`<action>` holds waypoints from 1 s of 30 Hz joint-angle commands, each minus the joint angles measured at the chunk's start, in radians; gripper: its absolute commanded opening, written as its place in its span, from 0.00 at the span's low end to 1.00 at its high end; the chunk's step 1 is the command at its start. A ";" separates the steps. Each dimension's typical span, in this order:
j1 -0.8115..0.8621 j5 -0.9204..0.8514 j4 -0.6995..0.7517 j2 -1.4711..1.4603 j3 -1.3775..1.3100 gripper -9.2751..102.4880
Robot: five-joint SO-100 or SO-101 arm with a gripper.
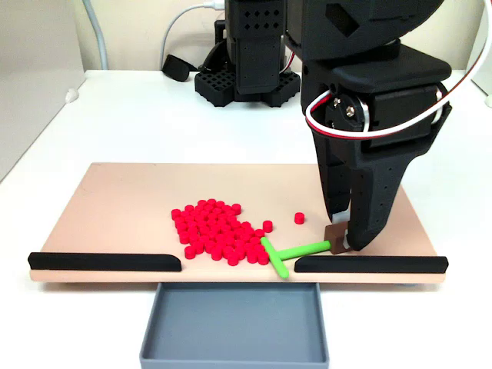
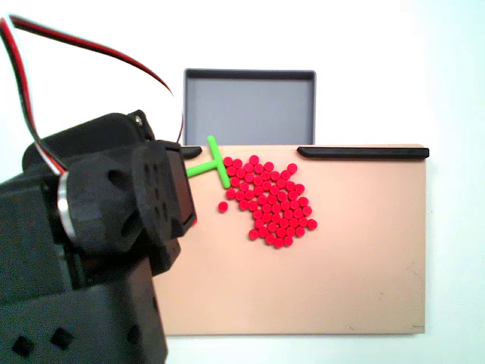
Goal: Push granules from left to the grey container
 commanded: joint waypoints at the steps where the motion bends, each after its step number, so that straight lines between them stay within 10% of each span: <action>1: 0.012 -0.021 0.003 0.008 -0.009 0.08; 30: 0.046 -0.239 0.000 -0.003 -0.023 0.08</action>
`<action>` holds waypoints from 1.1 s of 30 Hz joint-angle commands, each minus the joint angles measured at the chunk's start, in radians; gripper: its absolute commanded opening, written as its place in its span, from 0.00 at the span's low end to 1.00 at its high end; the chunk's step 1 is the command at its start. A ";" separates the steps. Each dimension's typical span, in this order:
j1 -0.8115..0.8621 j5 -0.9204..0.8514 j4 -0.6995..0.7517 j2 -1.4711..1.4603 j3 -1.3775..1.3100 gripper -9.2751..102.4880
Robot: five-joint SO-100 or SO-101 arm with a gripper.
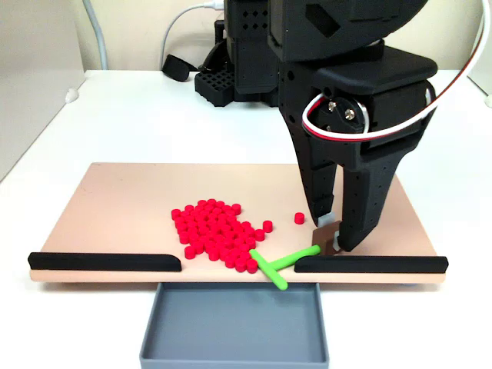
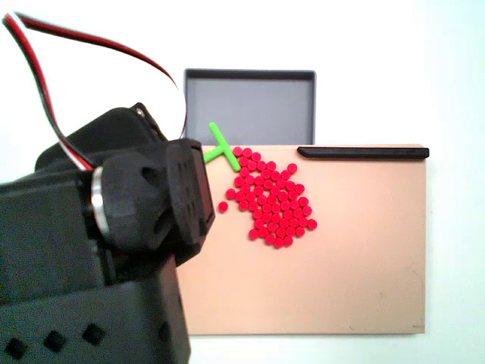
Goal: Push granules from left to the grey container
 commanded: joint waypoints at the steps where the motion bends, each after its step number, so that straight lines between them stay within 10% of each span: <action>1: 0.011 -0.026 -0.002 0.002 -0.021 0.08; 33: 0.025 -0.416 0.003 0.138 -0.008 0.08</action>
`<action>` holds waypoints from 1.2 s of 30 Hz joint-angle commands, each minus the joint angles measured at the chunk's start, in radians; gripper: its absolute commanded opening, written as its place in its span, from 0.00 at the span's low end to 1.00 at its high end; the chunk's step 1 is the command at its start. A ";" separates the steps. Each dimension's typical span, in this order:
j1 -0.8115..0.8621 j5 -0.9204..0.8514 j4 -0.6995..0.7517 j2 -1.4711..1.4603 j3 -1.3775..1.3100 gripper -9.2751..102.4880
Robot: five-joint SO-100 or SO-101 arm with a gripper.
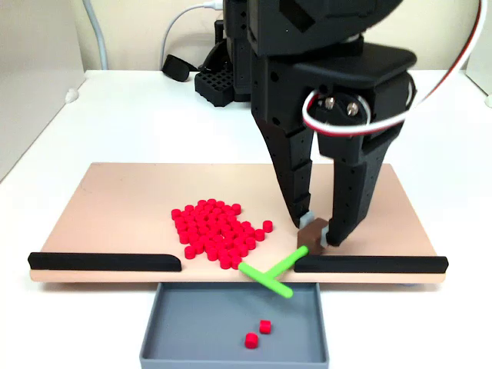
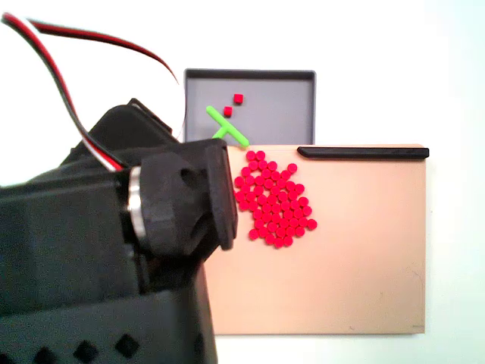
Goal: Push granules from left to the grey container
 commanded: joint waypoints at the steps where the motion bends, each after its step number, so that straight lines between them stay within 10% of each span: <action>1: 0.006 -0.083 0.006 0.103 -0.011 0.08; 36: 0.141 -0.828 0.037 0.877 0.821 0.08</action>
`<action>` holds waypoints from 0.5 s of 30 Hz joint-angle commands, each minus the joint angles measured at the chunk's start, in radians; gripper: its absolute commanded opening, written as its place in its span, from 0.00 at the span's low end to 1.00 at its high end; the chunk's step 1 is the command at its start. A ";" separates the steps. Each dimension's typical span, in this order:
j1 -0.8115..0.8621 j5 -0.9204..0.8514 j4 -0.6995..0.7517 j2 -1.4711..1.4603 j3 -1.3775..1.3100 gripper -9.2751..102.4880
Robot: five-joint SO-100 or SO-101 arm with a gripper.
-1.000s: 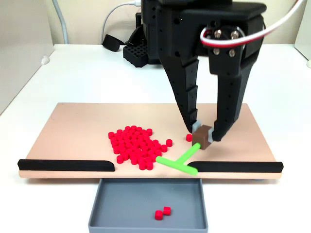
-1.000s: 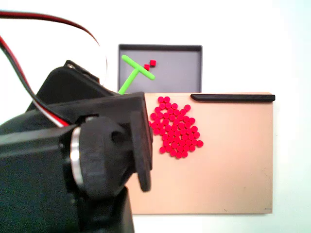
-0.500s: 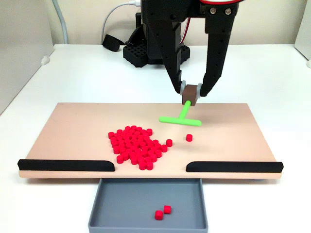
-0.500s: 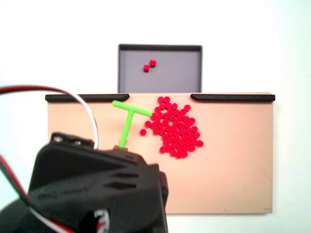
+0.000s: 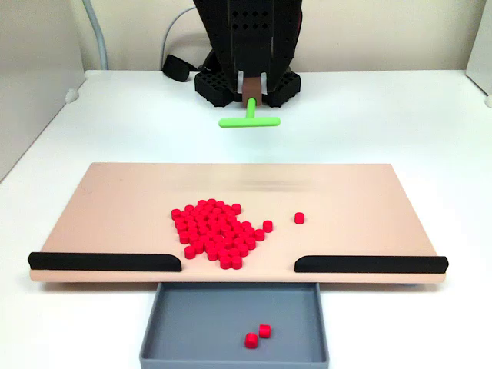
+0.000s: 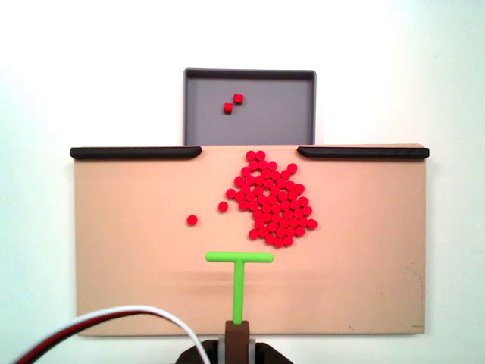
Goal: Push granules from left to the grey container
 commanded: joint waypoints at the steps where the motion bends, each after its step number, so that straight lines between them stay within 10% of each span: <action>1: 0.006 -0.021 0.002 0.043 -0.006 0.08; 15: 0.043 -0.058 0.002 0.026 -0.006 0.08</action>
